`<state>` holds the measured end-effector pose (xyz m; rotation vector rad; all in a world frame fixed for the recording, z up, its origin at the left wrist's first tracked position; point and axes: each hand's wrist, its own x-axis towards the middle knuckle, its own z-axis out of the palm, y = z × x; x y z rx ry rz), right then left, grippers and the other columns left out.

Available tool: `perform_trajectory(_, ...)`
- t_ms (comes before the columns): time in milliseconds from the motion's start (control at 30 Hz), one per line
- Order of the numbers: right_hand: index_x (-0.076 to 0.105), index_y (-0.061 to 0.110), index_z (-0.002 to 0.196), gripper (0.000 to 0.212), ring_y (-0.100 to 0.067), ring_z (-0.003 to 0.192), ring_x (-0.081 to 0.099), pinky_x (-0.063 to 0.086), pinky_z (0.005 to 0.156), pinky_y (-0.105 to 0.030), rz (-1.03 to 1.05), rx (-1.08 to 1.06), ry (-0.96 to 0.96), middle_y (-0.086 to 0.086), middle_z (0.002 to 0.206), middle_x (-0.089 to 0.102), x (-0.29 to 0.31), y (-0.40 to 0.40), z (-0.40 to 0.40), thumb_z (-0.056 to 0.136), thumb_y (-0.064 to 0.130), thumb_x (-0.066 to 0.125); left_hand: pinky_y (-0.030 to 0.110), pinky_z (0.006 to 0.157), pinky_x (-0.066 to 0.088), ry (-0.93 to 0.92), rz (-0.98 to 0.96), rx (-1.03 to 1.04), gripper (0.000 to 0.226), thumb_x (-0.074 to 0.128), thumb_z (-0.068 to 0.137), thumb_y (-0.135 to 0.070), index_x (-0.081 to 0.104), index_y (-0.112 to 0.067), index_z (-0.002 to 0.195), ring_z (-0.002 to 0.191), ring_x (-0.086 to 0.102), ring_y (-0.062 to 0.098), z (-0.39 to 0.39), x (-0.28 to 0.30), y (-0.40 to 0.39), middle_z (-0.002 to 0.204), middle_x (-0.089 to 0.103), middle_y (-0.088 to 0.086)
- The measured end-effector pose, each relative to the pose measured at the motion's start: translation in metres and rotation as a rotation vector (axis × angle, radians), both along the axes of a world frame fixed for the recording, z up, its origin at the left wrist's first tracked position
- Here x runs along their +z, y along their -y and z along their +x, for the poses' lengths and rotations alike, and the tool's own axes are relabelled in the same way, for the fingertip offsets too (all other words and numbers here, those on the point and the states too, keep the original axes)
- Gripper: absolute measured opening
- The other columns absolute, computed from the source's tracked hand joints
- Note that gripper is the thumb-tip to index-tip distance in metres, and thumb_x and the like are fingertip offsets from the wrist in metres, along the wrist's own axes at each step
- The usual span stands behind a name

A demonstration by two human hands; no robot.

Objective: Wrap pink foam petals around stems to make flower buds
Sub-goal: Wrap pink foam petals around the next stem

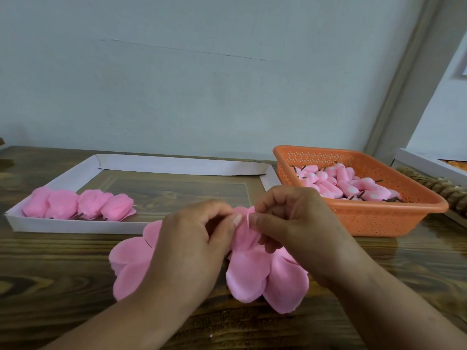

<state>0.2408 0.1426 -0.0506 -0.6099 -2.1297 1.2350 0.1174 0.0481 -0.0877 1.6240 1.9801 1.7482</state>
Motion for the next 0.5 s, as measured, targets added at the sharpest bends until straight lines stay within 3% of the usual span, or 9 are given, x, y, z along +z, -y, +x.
perform_trajectory(67, 0.061, 0.004, 0.07, 0.013, -0.01, 0.039, 0.053, 0.045, 0.043, -0.02, -0.03, -0.041, -0.03, -0.002, 0.045, 0.059, 0.0, -0.002, 0.001, 0.082, -0.001, 0.065, 0.006, 0.067, 0.043, -0.039, -0.025, -0.008, 0.017, 0.058, 0.081, -0.027, 0.071, -0.039, 0.084, 0.08, 0.061, -0.004, 0.003, -0.002, 0.001, 0.076, 0.068, -0.021)
perform_trajectory(167, 0.06, 0.0, 0.071, 0.012, -0.009, 0.038, 0.051, 0.044, 0.041, -0.018, -0.062, -0.052, -0.047, -0.004, 0.045, 0.059, 0.001, -0.003, 0.001, 0.082, -0.001, 0.065, 0.001, 0.07, 0.044, 0.081, -0.074, -0.098, 0.025, 0.063, 0.084, -0.03, 0.065, -0.053, 0.094, 0.088, 0.062, -0.014, 0.005, -0.006, 0.0, 0.09, 0.068, -0.034)
perform_trajectory(200, 0.061, 0.002, 0.07, 0.013, -0.009, 0.039, 0.052, 0.044, 0.041, -0.018, -0.06, -0.048, -0.04, -0.004, 0.046, 0.06, 0.001, -0.003, 0.001, 0.082, 0.0, 0.066, 0.004, 0.073, 0.048, 0.152, -0.092, -0.137, 0.026, 0.063, 0.084, -0.03, 0.065, -0.054, 0.095, 0.089, 0.063, -0.013, 0.005, -0.008, -0.001, 0.093, 0.067, -0.035)
perform_trajectory(267, 0.061, 0.007, 0.069, 0.015, -0.009, 0.04, 0.053, 0.044, 0.043, -0.018, -0.049, -0.038, -0.021, -0.003, 0.047, 0.061, 0.0, -0.002, 0.0, 0.082, 0.003, 0.066, 0.027, 0.087, 0.055, 0.33, -0.141, -0.216, 0.026, 0.063, 0.082, -0.033, 0.07, -0.045, 0.105, 0.096, 0.068, 0.001, 0.002, -0.012, -0.004, 0.101, 0.072, -0.022)
perform_trajectory(333, 0.061, 0.008, 0.069, 0.016, -0.009, 0.04, 0.054, 0.044, 0.043, -0.018, -0.051, -0.032, -0.018, -0.003, 0.047, 0.061, -0.001, -0.003, 0.0, 0.083, 0.003, 0.066, 0.043, 0.092, 0.053, 0.471, -0.174, -0.302, 0.036, 0.063, 0.076, -0.039, 0.07, -0.037, 0.111, 0.1, 0.069, 0.015, 0.001, -0.013, -0.005, 0.104, 0.074, -0.009)
perform_trajectory(400, 0.061, 0.007, 0.069, 0.015, -0.01, 0.039, 0.054, 0.043, 0.042, -0.018, -0.066, -0.029, -0.029, -0.004, 0.046, 0.061, -0.002, -0.004, 0.0, 0.083, 0.003, 0.066, 0.043, 0.09, 0.053, 0.56, -0.178, -0.367, 0.036, 0.062, 0.074, -0.036, 0.071, -0.034, 0.11, 0.099, 0.07, 0.019, 0.001, -0.013, -0.005, 0.104, 0.074, -0.003)
perform_trajectory(500, 0.061, 0.004, 0.07, 0.014, -0.01, 0.039, 0.053, 0.043, 0.042, -0.019, -0.078, -0.019, -0.043, -0.003, 0.045, 0.059, -0.003, -0.003, 0.0, 0.082, 0.001, 0.066, 0.032, 0.075, 0.057, 0.695, -0.193, -0.43, 0.032, 0.062, 0.075, -0.031, 0.073, -0.03, 0.105, 0.093, 0.072, 0.02, 0.003, -0.011, -0.006, 0.1, 0.075, 0.001)
